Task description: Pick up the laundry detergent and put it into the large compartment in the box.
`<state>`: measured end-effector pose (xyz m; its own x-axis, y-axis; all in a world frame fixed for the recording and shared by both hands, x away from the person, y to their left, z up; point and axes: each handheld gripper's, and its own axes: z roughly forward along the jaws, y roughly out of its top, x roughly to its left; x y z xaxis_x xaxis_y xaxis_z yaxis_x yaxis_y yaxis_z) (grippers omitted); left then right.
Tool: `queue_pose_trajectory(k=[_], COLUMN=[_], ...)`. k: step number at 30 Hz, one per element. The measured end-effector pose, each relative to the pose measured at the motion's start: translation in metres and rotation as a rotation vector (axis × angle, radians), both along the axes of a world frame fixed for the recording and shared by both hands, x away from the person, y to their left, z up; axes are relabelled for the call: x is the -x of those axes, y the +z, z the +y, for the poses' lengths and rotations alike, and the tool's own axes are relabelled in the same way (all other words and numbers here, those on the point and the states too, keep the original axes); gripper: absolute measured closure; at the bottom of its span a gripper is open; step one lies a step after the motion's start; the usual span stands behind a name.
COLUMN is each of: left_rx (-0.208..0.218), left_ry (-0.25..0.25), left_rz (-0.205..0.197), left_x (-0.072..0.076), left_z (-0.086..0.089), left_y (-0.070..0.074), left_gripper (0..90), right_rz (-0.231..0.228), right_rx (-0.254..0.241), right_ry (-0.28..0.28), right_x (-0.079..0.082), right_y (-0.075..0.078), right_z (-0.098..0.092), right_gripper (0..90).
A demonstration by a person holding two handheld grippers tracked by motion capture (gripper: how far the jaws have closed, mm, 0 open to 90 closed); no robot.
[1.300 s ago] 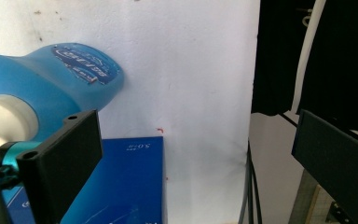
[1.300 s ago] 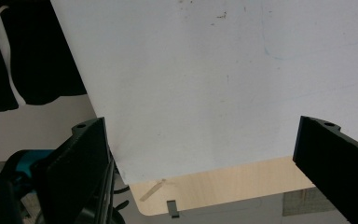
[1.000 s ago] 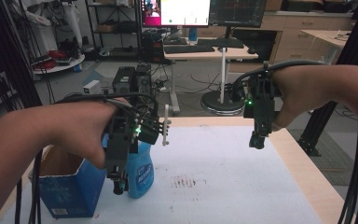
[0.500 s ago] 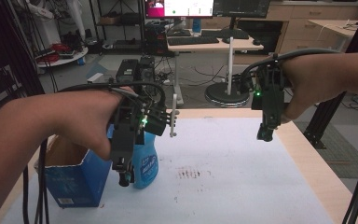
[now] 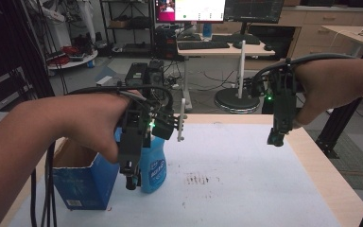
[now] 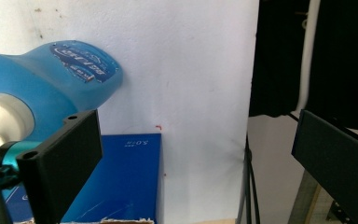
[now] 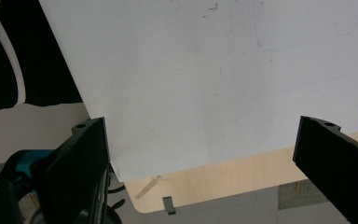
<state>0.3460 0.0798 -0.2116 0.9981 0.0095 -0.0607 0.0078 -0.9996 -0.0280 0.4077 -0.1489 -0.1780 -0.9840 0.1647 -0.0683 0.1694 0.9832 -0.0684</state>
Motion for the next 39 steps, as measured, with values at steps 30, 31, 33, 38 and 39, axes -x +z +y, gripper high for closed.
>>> queue_pose_trajectory(k=[30,31,33,38,39], left_rx=[0.018,0.021,0.034,0.063,0.068], left_ry=[0.515,0.531,0.567,0.662,0.676], left_rz=[-0.057,-0.059,-0.046,-0.033,-0.032], left_x=[-0.033,-0.034,-0.037,-0.044,-0.046], left_z=[0.022,0.024,0.027,0.031,0.031], left_y=[0.010,0.010,0.010,0.011,0.012], left_gripper=[1.7,1.7,1.7,1.7,1.7], right_rz=[-0.005,-0.005,-0.005,-0.006,-0.006], right_rx=[0.009,0.007,0.003,0.008,0.009], right_ry=[-0.001,0.002,0.001,-0.009,-0.009], right_x=[0.010,0.010,0.010,0.010,0.010], right_y=[-0.002,-0.002,-0.002,-0.002,-0.002], right_z=[-0.002,-0.002,-0.002,-0.003,-0.003], right_gripper=[2.5,2.5,2.5,2.5,2.5])
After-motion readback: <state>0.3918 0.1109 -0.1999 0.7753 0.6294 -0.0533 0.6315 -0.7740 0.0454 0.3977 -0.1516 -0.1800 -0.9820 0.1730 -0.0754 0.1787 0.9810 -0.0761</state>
